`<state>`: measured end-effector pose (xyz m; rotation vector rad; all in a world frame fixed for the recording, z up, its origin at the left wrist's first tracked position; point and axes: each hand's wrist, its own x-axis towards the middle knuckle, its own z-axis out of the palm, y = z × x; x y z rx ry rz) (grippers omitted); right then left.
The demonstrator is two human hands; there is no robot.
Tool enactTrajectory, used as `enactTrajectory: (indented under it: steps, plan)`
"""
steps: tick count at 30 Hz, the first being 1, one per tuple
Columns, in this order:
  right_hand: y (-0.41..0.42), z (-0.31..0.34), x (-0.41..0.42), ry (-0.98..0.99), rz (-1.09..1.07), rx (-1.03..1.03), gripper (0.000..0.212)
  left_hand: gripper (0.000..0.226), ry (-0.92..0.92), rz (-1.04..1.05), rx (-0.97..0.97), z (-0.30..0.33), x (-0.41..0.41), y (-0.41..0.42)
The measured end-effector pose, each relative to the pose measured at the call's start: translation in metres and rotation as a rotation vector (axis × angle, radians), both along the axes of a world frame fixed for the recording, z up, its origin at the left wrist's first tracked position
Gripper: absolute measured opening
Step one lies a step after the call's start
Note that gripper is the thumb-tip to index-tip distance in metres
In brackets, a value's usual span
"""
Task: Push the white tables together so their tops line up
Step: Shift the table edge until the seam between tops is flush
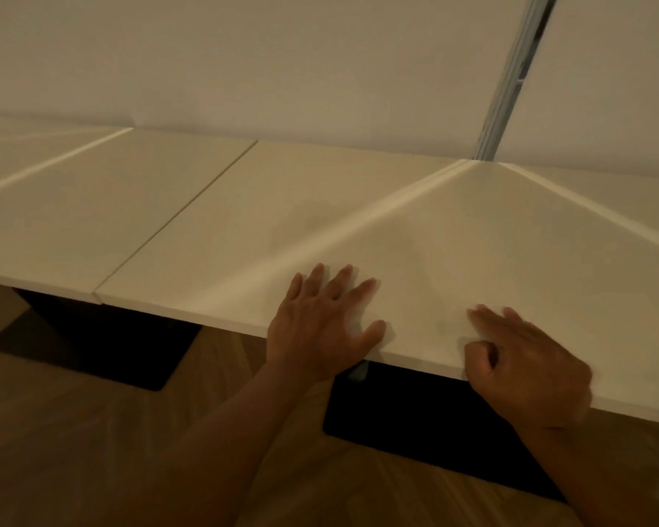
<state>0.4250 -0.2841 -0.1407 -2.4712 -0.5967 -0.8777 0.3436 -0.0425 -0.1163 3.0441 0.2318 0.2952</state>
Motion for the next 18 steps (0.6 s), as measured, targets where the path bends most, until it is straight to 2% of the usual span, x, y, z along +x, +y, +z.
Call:
enactTrajectory:
  steps: [4, 7, 10, 13, 15, 18]
  plan:
    - [0.011, 0.009, -0.014, 0.160, -0.106, 0.035, 0.045, 0.066, 0.047, 0.002, -0.038, 0.009, 0.001, -0.006]
    - [0.045, 0.021, -0.019, 0.305, -0.062, -0.097, 0.049, 0.058, 0.030, 0.067, -0.087, 0.019, 0.005, -0.003]
    - [0.098, 0.034, -0.013, 0.393, 0.089, -0.212, 0.038, 0.051, 0.050, 0.183, -0.219, 0.025, 0.013, 0.011]
    - [0.149, 0.042, -0.012, 0.406, 0.221, -0.242, 0.025, 0.035, 0.058, 0.271, -0.292, 0.027, 0.004, 0.036]
    - [0.178, 0.042, -0.018, 0.443, 0.290, -0.217, 0.016, 0.028, 0.009, 0.349, -0.275, 0.027, -0.014, 0.059]
    - [0.213, 0.039, -0.039, 0.497, 0.302, -0.125, 0.008, 0.032, -0.042, 0.504, -0.274, 0.023, -0.049, 0.092]
